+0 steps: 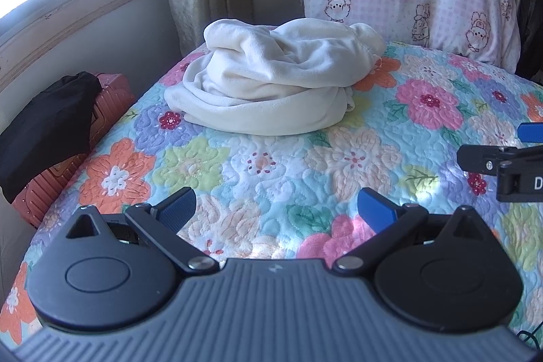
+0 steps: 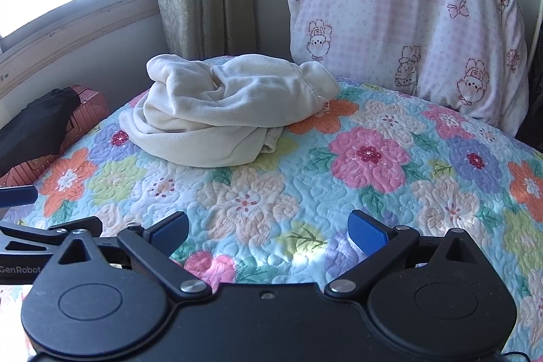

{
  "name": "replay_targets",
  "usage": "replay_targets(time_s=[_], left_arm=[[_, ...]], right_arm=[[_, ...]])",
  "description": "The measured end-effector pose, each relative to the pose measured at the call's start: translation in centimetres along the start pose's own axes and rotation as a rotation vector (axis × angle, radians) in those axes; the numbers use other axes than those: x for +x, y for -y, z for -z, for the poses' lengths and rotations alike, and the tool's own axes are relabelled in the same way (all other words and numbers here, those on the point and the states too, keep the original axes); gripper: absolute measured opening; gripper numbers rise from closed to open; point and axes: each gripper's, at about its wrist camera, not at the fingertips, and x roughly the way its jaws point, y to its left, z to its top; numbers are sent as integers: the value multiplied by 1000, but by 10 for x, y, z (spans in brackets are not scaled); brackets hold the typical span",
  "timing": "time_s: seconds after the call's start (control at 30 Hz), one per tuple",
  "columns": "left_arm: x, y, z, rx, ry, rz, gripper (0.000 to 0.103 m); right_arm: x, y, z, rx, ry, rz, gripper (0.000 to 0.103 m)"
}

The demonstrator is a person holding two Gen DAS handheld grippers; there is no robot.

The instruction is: Fold clothes

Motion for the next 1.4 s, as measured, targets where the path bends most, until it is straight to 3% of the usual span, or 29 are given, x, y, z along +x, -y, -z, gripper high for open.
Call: replay_targets(time_s=[0.83, 0.97, 1.13, 1.27, 1.4], left_arm=[[9, -5, 3, -37, -27, 6, 103], [12, -23, 2, -120, -24, 36, 103], [-1, -57, -11, -262, 53, 65, 103], [27, -75, -36, -317, 99, 43, 103], [101, -86, -62, -382, 73, 61, 100]], right_arm=[[8, 3, 2, 23, -31, -19, 102], [3, 4, -11, 30, -30, -93, 102], [-10, 9, -59, 74, 2, -311, 102], [33, 22, -82, 133, -10, -423, 103], [129, 52, -78, 315, -76, -385, 103]])
